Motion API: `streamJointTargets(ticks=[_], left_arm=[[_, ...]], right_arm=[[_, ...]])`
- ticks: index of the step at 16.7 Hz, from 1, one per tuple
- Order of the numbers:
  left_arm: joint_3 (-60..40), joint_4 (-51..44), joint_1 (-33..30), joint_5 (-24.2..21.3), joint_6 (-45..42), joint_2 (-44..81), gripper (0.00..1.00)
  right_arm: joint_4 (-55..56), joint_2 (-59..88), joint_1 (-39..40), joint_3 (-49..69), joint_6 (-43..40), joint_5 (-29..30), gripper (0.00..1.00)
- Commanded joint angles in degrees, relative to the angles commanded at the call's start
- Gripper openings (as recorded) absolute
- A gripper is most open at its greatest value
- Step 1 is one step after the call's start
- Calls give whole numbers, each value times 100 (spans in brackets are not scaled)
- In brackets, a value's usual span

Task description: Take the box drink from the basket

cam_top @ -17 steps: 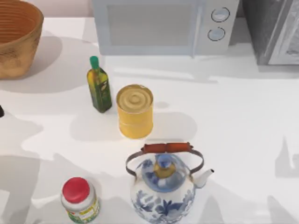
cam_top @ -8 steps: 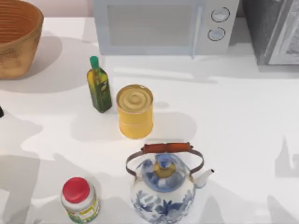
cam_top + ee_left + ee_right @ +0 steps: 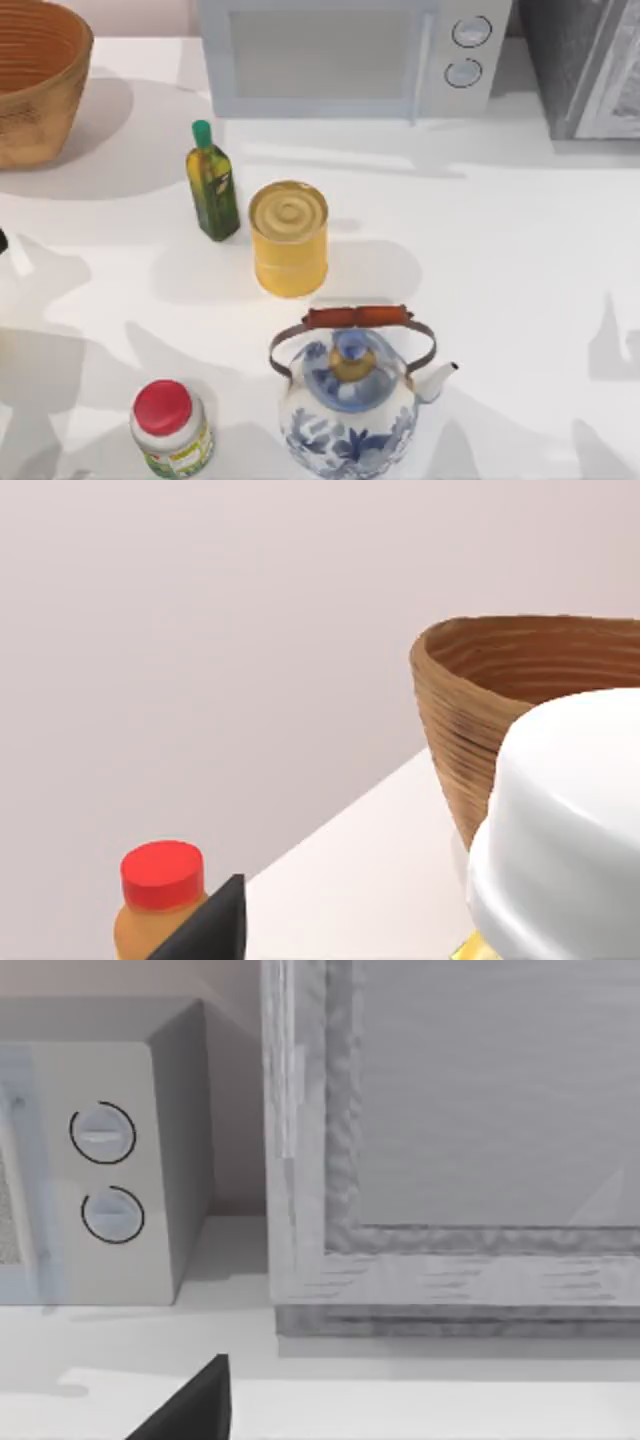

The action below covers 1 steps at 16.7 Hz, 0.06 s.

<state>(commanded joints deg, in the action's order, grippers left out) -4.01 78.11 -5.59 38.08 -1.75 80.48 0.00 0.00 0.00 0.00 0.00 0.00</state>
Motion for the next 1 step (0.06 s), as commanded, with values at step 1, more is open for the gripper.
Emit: streamJointTargets(ticks=[1], left_arm=[[0, 0, 0, 0, 0, 0, 100]], right_arm=[[0, 0, 0, 0, 0, 0, 100]])
